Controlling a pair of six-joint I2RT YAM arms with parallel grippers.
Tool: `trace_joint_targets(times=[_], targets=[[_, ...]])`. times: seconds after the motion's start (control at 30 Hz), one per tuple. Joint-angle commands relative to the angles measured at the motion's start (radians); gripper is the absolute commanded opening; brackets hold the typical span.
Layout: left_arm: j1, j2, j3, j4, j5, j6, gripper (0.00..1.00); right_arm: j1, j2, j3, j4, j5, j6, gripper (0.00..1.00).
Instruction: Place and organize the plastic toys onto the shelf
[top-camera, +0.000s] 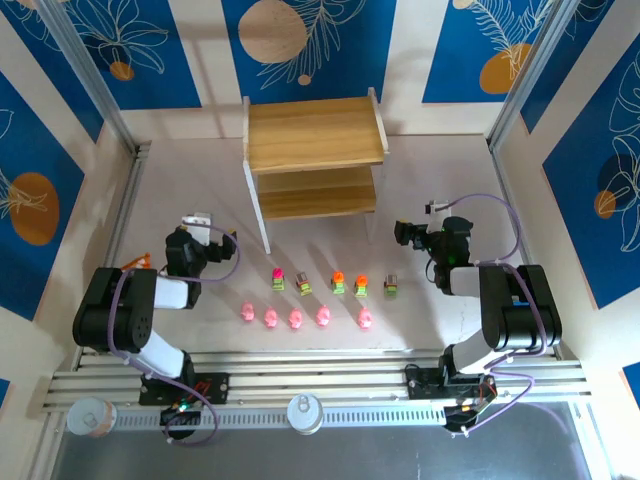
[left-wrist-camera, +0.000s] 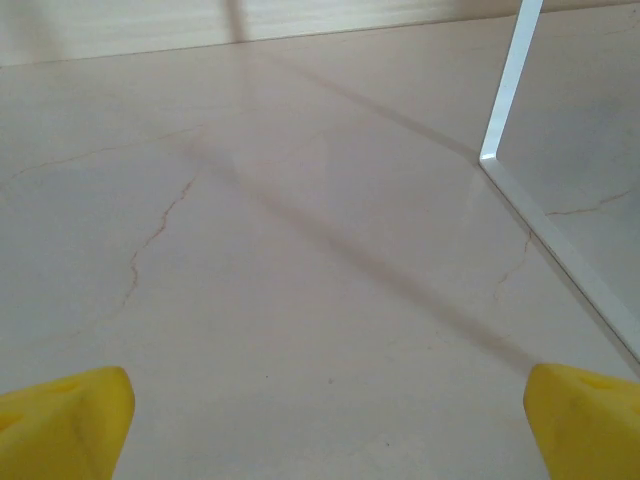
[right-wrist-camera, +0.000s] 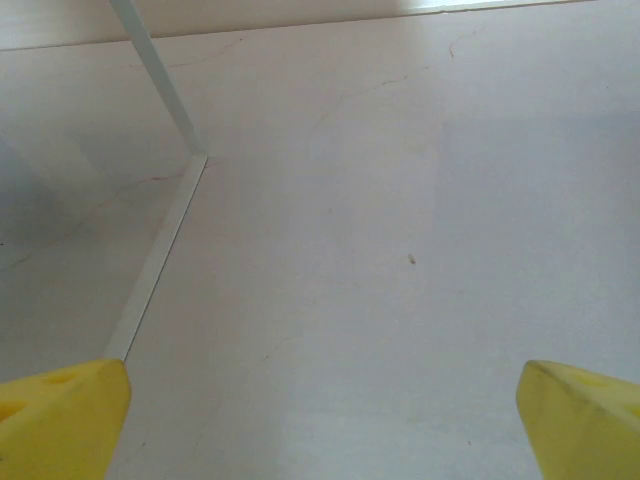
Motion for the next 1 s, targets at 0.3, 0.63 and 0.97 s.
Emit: trace_joint_targets(times=[0.3, 0.63, 0.97], targets=[[0.01, 0.003, 0.017, -0.002, 0.01, 0.005, 1.0, -0.002, 0.004, -0.011, 0.036, 0.001, 0.005, 0.99], [0.017, 0.003, 0.015, 0.002, 0.025, 0.0, 1.0, -0.006, 0.004, -0.011, 0.036, -0.011, 0.008, 0.99], [0.014, -0.032, -0.07, 0.137, -0.073, -0.026, 1.0, -0.006, -0.034, -0.051, 0.086, -0.01, 0.01, 0.99]])
